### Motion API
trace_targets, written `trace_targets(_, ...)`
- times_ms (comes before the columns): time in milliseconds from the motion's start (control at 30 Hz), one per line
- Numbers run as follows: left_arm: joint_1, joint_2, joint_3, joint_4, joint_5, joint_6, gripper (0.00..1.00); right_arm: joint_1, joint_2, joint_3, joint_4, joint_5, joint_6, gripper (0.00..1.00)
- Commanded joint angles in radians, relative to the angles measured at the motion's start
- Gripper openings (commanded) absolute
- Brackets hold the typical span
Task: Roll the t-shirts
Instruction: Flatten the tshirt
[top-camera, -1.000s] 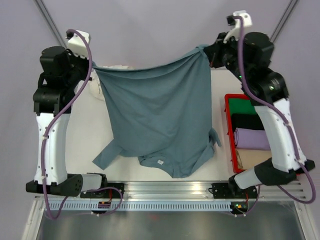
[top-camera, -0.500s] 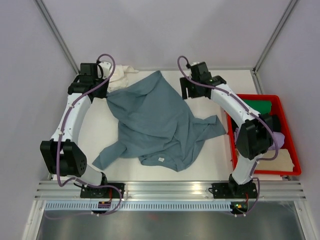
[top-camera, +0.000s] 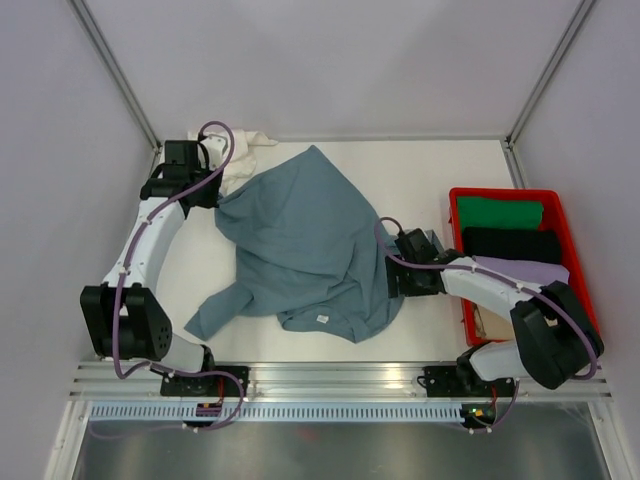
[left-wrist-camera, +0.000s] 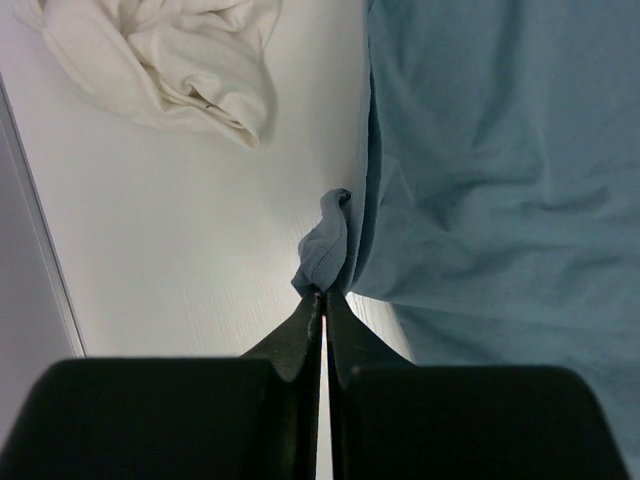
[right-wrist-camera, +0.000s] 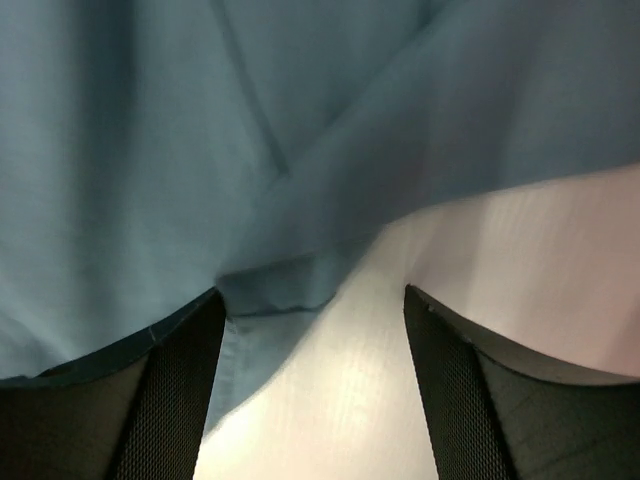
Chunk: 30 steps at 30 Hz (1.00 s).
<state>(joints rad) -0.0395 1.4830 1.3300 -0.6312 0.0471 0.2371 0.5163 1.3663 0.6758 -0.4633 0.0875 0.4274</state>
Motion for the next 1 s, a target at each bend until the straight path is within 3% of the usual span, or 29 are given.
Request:
trace_targets(0,0.003,-0.059,-0.012,0.057,0.02,-0.01,0.02,0.013,0.043,-0.048,0.179,-0.034,0.08,0.78)
trace_targets(67,0.003,-0.059,-0.015,0.057,0.019,-0.007,0.02,0.014,0.088,-0.05,0.212,-0.042,0.068,0.73)
trace_targets(100,0.003,-0.061,-0.018,0.059,0.017,-0.009,0.02,0.013,0.094,-0.051,0.218,-0.04,0.063,0.51)
trace_targets(167,0.004,-0.066,-0.026,0.059,0.014,-0.005,0.02,0.013,0.099,-0.042,0.232,-0.008,0.044,0.22)
trace_targets(200,0.004,-0.067,-0.029,0.057,0.01,-0.007,0.02,0.011,0.097,-0.009,0.23,-0.002,0.028,0.01)
trace_targets(333,0.009,-0.069,-0.061,0.067,0.011,0.001,0.02,-0.077,0.161,0.213,0.18,-0.018,-0.064,0.0)
trace_targets(533,0.016,-0.085,-0.1,0.062,0.057,0.005,0.02,-0.229,0.443,0.854,0.017,0.04,-0.167,0.0)
trace_targets(567,0.016,-0.089,-0.107,0.059,0.063,0.005,0.02,-0.248,0.494,1.037,-0.016,0.038,-0.17,0.18)
trace_targets(667,0.016,-0.092,-0.124,0.056,0.085,-0.001,0.02,-0.256,0.66,1.29,-0.148,0.051,-0.182,0.75)
trace_targets(733,0.016,-0.09,-0.133,0.057,0.094,-0.005,0.02,-0.256,0.674,1.309,-0.192,0.055,-0.184,0.84)
trace_targets(833,0.016,-0.078,-0.153,0.057,0.115,-0.009,0.02,-0.242,0.527,1.106,-0.083,0.075,-0.188,0.86)
trace_targets(967,0.016,-0.038,-0.157,0.06,0.145,-0.022,0.02,-0.187,0.328,0.706,0.038,0.048,-0.158,0.84)
